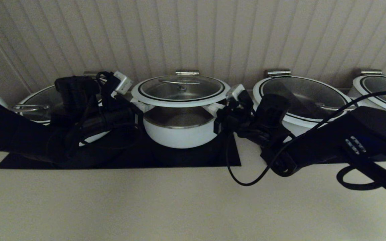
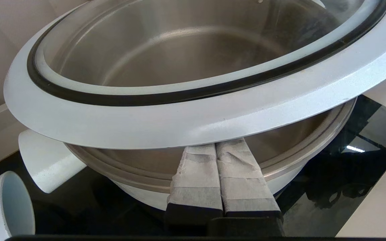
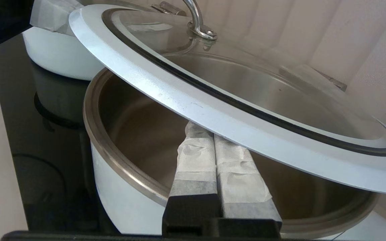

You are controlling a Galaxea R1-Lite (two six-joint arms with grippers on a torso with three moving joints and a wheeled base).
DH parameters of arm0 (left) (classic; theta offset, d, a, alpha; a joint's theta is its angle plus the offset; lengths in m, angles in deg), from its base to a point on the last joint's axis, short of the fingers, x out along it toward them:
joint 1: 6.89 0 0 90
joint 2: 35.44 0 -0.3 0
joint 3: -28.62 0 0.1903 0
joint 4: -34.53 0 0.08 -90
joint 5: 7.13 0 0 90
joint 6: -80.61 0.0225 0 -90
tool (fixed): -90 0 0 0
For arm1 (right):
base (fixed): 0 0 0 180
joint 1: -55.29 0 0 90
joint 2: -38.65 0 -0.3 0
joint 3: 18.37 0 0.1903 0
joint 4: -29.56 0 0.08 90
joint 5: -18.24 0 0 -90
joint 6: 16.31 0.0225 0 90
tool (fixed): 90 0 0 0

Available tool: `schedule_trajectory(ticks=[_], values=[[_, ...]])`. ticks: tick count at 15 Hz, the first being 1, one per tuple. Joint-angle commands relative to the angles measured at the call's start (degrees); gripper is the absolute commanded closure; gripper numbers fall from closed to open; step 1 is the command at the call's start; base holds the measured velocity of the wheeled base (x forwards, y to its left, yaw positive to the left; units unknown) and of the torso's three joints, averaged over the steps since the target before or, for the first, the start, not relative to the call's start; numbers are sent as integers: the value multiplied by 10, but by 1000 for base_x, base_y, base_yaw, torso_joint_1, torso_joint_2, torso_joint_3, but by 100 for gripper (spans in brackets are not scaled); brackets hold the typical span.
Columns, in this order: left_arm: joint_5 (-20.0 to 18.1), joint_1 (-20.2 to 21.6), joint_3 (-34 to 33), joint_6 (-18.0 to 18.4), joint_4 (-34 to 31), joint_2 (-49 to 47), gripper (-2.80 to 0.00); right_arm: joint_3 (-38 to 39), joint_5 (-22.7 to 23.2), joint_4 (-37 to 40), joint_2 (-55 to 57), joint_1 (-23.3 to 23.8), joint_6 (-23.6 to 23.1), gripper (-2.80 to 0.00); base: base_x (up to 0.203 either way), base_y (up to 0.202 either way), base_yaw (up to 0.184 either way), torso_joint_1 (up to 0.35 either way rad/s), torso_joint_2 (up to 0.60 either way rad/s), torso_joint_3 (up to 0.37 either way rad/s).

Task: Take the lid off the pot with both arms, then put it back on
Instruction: Open the pot lid completely

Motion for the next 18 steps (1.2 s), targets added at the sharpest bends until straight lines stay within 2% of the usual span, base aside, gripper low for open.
schedule_trajectory(ticks=[1,12,18], values=[[-1,0,1,1,4,0,0,4,2,-3,-3,-1,-1,0,0,0,0,0,0,0],[0,0,1,2,4,2,0,132,0,-7,-64,0,-2,0,0,0,0,0,0,0],[0,0,0,2,4,6,0,222,-2,-4,-160,1,-1,0,0,0,0,0,0,0]])
